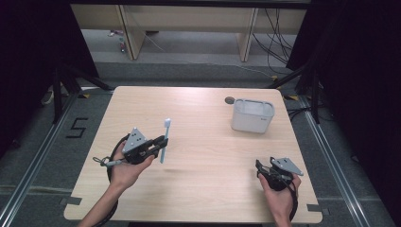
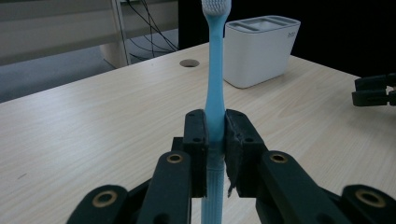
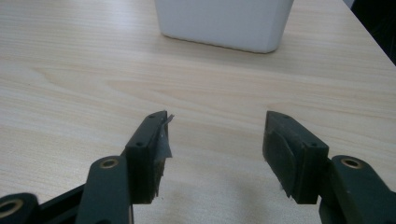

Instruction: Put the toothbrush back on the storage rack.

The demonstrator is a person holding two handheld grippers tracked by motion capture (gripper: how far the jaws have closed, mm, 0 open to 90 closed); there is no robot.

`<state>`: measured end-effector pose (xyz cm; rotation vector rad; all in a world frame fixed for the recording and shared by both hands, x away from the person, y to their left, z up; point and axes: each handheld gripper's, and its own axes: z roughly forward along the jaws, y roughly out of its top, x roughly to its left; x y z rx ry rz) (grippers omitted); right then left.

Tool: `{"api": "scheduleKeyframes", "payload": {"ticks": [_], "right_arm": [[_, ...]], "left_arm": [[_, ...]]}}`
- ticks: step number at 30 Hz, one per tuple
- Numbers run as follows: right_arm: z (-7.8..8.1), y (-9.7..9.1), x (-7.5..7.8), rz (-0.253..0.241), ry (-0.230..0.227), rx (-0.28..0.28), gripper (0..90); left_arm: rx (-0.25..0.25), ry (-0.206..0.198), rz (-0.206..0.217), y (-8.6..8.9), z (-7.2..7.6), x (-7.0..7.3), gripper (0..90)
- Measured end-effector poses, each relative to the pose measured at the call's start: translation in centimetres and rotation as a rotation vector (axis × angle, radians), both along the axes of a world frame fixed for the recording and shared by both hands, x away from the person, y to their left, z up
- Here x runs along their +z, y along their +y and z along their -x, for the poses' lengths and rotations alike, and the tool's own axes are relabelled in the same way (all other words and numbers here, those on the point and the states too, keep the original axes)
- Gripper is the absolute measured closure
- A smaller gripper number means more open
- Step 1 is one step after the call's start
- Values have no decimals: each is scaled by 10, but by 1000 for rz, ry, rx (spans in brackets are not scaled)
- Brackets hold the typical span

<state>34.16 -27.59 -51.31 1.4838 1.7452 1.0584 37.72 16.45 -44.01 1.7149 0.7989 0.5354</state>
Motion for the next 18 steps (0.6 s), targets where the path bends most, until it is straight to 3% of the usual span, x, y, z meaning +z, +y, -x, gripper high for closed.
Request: {"api": "scheduleKeyframes", "payload": {"ticks": [4,6,9,10,11,12,13,14,16,17,18], "right_arm": [[-1,-3,0,36,-18,19,420],[1,-1,0,-6,-8,2,421],[-1,-3,-1,13,-40,23,425],[3,0,1,-5,-10,-10,426],[1,-2,-1,20,-43,7,426],[2,-1,2,4,-32,9,426],[1,-4,2,35,-55,23,426],[1,-1,3,2,-54,12,426],[1,1,4,2,-48,10,431],[0,0,5,13,-77,41,435],[-1,2,7,18,-75,44,439]], "left_arm": [[-4,-26,15,1,1,0,788],[-5,-38,28,0,2,-1,788],[-15,-47,39,0,3,-2,787],[-19,-49,40,0,3,-3,787],[-23,-52,41,0,3,-3,787],[-27,-52,41,0,3,-4,787],[-26,-58,47,1,4,-4,787],[-28,-64,48,1,4,-5,787],[-35,-79,63,1,4,-6,787],[-41,-83,69,1,4,-7,787],[-38,-81,61,2,5,-6,787]]}}
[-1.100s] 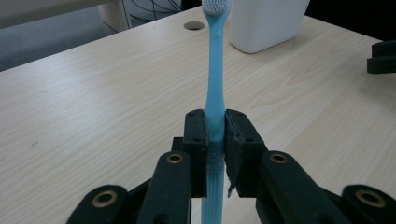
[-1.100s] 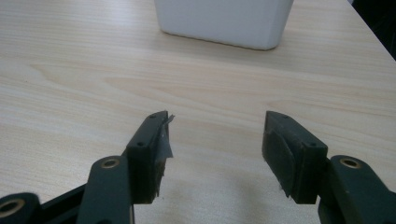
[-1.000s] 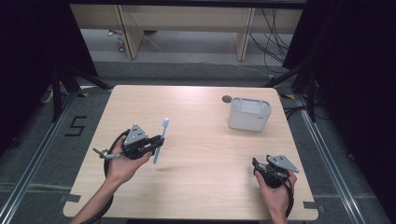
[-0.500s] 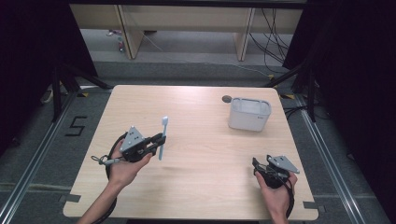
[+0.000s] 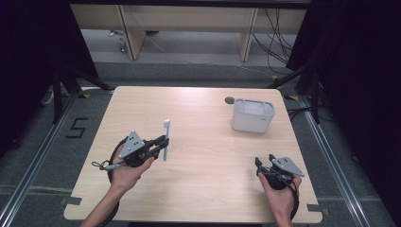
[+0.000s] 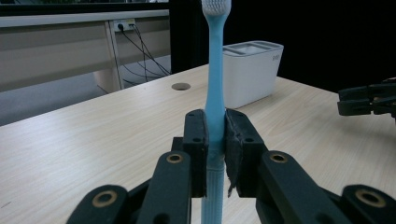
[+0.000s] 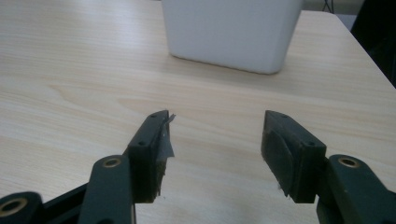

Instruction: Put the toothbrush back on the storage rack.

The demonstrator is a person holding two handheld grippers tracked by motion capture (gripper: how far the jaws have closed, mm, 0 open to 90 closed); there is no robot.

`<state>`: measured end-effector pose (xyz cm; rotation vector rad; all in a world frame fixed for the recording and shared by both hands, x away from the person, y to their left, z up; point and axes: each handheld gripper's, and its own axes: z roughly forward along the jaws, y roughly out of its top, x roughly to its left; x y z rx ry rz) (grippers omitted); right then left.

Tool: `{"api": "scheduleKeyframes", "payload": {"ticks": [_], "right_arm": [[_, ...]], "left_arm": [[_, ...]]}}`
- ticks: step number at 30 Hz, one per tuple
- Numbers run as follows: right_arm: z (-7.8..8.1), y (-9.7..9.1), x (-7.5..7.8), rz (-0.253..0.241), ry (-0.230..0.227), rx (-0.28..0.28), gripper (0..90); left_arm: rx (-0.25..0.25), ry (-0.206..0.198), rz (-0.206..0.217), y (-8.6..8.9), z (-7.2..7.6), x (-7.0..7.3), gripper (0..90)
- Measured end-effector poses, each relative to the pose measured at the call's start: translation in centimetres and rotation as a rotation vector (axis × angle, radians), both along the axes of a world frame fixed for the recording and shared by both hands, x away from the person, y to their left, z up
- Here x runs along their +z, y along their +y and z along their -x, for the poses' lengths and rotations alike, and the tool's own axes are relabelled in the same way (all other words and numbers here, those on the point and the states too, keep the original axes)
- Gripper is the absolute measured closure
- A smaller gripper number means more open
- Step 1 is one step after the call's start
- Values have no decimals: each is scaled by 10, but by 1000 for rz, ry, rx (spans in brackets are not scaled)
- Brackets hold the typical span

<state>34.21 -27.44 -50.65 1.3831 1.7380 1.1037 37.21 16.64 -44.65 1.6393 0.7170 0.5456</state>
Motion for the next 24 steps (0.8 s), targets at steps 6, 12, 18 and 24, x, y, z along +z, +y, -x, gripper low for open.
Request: {"api": "scheduleKeyframes", "payload": {"ticks": [6,12,18,24], "right_arm": [[3,12,12,-25,-33,32,481],[4,24,21,-67,-60,70,510],[2,36,31,-42,-91,125,536],[1,49,39,-72,-103,161,560]], "left_arm": [[-10,-32,9,0,1,1,787],[-18,-47,10,-1,3,0,787],[-25,-53,28,-4,3,0,787],[-35,-56,32,-10,3,-1,787]]}}
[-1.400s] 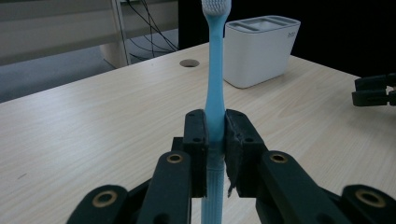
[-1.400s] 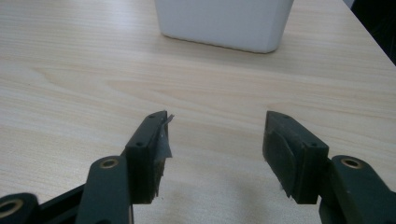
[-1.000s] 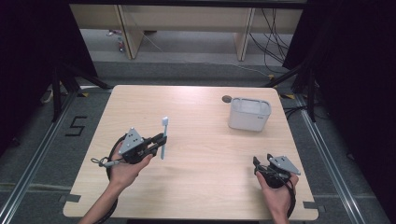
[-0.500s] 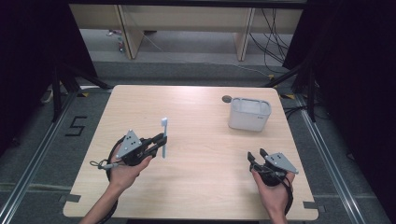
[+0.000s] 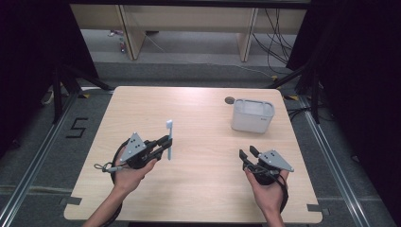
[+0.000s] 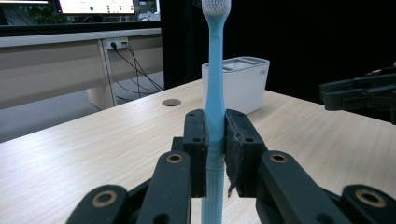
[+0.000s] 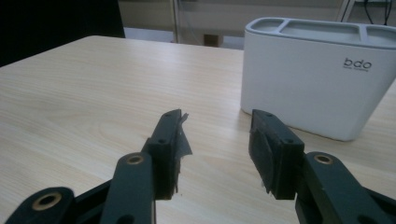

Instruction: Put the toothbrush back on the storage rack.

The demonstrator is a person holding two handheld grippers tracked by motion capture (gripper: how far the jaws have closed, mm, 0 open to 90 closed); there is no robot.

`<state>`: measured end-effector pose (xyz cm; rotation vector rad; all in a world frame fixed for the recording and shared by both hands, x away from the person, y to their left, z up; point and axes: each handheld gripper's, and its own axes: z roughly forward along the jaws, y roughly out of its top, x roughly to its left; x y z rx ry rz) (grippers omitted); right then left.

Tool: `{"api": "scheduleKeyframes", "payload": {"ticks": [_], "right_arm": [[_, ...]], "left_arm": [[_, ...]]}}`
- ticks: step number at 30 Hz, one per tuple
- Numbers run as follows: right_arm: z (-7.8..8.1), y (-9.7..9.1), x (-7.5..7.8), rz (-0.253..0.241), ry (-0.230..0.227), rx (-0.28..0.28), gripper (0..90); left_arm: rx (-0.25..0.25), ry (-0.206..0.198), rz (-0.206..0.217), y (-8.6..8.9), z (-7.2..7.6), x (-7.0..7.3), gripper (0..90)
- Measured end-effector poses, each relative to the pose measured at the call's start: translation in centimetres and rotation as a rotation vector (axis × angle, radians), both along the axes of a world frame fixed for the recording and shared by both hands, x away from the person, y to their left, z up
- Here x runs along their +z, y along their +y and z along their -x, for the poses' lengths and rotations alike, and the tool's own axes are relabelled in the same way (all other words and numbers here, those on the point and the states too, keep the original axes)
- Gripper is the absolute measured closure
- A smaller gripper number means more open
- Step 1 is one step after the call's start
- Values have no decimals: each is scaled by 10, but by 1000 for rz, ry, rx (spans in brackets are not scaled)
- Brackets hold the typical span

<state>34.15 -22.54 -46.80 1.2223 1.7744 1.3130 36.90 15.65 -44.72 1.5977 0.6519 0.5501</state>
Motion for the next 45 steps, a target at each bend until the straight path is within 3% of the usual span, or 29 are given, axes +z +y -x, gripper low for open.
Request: {"api": "scheduleKeyframes", "payload": {"ticks": [1,2,3,5,6,8,9,12,13,17,18,20,23,24,25,26,28,30,34,35,41,42,45], "right_arm": [[2,4,1,-41,22,-9,565],[1,3,3,-10,9,10,570],[0,5,4,-37,8,22,575],[0,7,7,-16,-8,29,584],[1,10,8,-30,4,32,588],[0,13,11,-32,-14,45,597],[2,17,13,-51,3,41,601],[0,22,16,-56,-6,70,610],[-1,23,17,-37,-19,74,612],[1,34,20,-83,6,78,619],[-1,34,20,-82,-6,108,621],[-1,36,22,-68,-8,109,638],[0,41,23,-102,-3,123,659],[-1,41,24,-84,-23,128,662],[0,44,25,-108,-2,132,663],[0,45,25,-116,-2,140,664],[-1,47,27,-111,-20,148,672],[0,52,29,-140,-6,161,680],[0,58,35,-141,-28,187,699],[1,62,37,-167,-11,195,703],[1,74,43,-184,-6,233,707],[0,75,43,-170,-21,238,708],[0,80,46,-199,-5,252,710]], "left_arm": [[-4,-3,0,-1,0,0,787],[-6,-5,1,-3,0,0,787],[-8,-5,-2,-4,0,1,787],[-14,-12,-2,-7,-1,2,787],[-19,-13,5,-9,-1,1,787],[-26,-12,2,-12,-2,1,787],[-28,-10,-3,-13,-1,1,787],[-41,-11,-2,-19,-2,0,787],[-44,-7,-8,-22,-1,-1,787],[-57,-4,-13,-29,-2,-2,787],[-60,-5,-17,-31,-2,-3,787],[-67,-4,-21,-34,-3,-3,787],[-73,-4,-23,-39,-3,-4,787],[-76,-5,-21,-41,-2,-4,787],[-79,-4,-23,-42,-2,-4,786],[-92,-37,-26,-44,-5,-4,786],[-82,-6,-26,-48,-2,-5,787],[-88,-20,-32,-52,-2,-5,786],[-98,-20,-36,-60,-1,-5,786],[-101,-21,-42,-61,-1,-5,786],[-102,-23,-45,-68,-1,-5,786],[-102,-25,-47,-69,-1,-5,786],[-105,-30,-52,-72,-1,-5,786]]}}
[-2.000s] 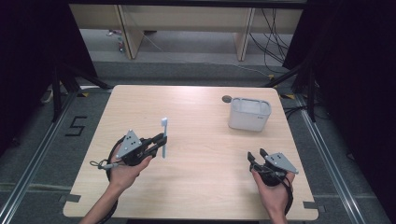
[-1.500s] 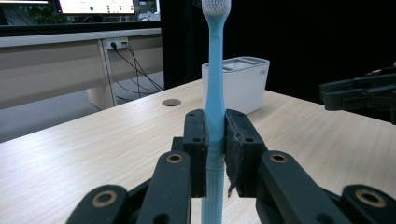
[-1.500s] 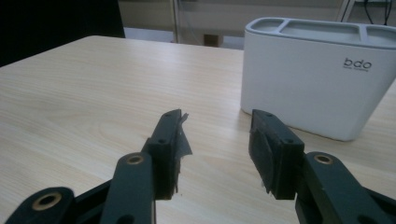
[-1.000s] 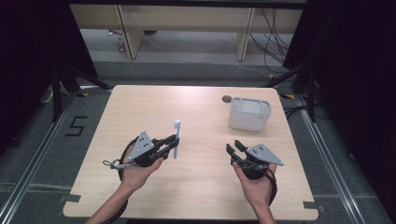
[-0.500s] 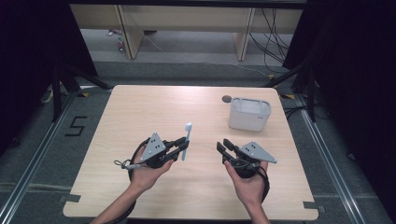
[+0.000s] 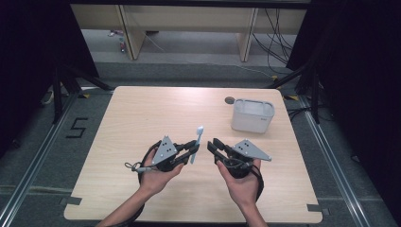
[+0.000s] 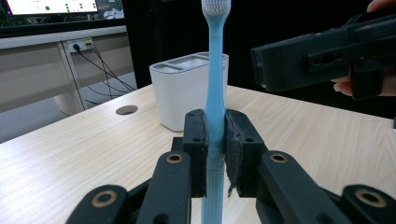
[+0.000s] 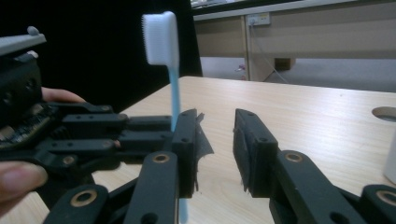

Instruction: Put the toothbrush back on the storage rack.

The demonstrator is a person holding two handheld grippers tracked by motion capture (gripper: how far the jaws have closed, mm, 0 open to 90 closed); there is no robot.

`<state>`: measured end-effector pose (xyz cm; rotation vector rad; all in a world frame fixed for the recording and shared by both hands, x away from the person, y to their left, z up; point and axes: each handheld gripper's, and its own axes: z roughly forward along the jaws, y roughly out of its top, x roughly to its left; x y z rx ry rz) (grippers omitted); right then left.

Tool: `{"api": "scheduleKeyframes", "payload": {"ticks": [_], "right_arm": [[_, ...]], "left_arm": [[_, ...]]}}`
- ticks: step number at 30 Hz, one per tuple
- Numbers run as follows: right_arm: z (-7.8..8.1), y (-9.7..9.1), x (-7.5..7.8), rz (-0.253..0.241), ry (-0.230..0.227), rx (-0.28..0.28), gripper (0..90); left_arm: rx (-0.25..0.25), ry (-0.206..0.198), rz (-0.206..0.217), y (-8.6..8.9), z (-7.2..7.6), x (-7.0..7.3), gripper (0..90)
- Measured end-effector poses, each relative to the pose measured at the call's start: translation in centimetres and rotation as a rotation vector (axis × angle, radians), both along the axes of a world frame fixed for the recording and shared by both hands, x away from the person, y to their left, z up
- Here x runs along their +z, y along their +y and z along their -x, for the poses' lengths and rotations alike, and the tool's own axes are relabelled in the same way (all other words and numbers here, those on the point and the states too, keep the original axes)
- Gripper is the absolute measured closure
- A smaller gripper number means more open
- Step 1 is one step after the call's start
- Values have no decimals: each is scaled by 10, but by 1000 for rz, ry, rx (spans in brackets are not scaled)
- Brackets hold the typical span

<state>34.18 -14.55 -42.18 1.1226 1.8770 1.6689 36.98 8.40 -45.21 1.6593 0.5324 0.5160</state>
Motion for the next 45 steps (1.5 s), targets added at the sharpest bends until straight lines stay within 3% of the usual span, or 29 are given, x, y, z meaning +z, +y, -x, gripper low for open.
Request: {"api": "scheduleKeyframes", "payload": {"ticks": [14,26,38,45], "right_arm": [[-4,11,8,-20,5,17,715],[-4,11,10,-12,-5,-13,825],[-3,9,11,-10,-8,-35,866],[-4,7,14,12,-24,-41,867]], "left_arm": [[-16,-28,-15,-15,3,3,786],[-18,-30,-10,-22,5,4,786],[-18,-38,-7,-25,5,6,779],[-11,-55,-64,-23,7,4,638]]}}
